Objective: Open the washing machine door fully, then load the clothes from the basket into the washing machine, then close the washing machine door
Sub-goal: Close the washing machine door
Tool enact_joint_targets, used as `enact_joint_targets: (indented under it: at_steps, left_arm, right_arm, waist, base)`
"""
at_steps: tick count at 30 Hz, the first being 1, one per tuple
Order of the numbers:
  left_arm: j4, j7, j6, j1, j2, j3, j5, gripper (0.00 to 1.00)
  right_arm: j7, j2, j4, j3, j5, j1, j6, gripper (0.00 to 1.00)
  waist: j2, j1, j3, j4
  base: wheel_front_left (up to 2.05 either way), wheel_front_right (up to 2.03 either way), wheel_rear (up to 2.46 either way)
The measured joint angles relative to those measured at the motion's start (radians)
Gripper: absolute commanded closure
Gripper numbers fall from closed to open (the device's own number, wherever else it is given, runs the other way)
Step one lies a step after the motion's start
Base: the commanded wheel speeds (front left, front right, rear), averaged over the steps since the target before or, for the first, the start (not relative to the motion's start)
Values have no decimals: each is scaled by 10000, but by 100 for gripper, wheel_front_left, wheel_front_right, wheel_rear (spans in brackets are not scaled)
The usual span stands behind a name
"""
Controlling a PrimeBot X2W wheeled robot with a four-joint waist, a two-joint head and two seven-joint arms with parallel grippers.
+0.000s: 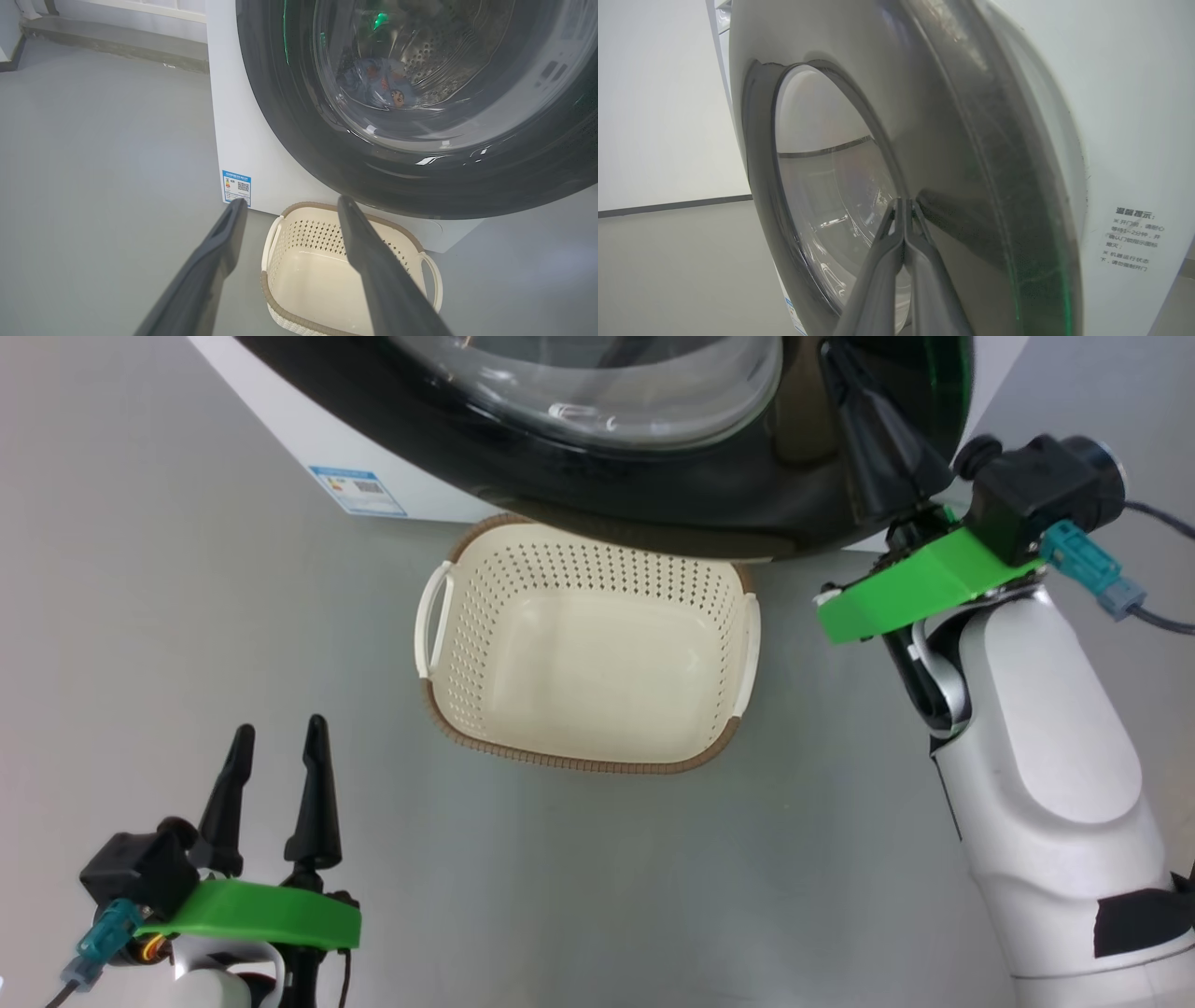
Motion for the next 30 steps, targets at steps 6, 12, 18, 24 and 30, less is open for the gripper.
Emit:
enact_joint_targets:
  at_steps: [6,12,18,24,30]
  left_arm:
    - [-40,0,0,-30,15,-150,-40,0]
    - [-255,0,0,-288,8,-581,-259,0]
    - [-491,0,0,-398,-8,-945,-462,0]
    - [-585,0,0,-402,-12,-1248,-550,0]
    - [-642,0,0,-406,-12,-1337,-566,0]
  right_arm:
    - [0,-12,128,-347,-466,-415,2,100]
    - [0,-309,224,-623,-625,-933,2,100]
    - [0,-704,487,-940,-965,-1606,2,100]
    - [0,-924,784,-1616,-1430,-2150,10,100]
    - [-44,-997,1099,-2153,-1935,-2383,88,100]
  waist:
    - [0,0,327,142]
    - [0,0,621,382]
    - [0,0,888,742]
    - [0,0,1010,1103]
    - [0,0,977,1296]
  base:
    - [0,0,0]
    - [0,0,0]
    - [0,0,0]
    - [0,0,0]
    - [0,0,0]
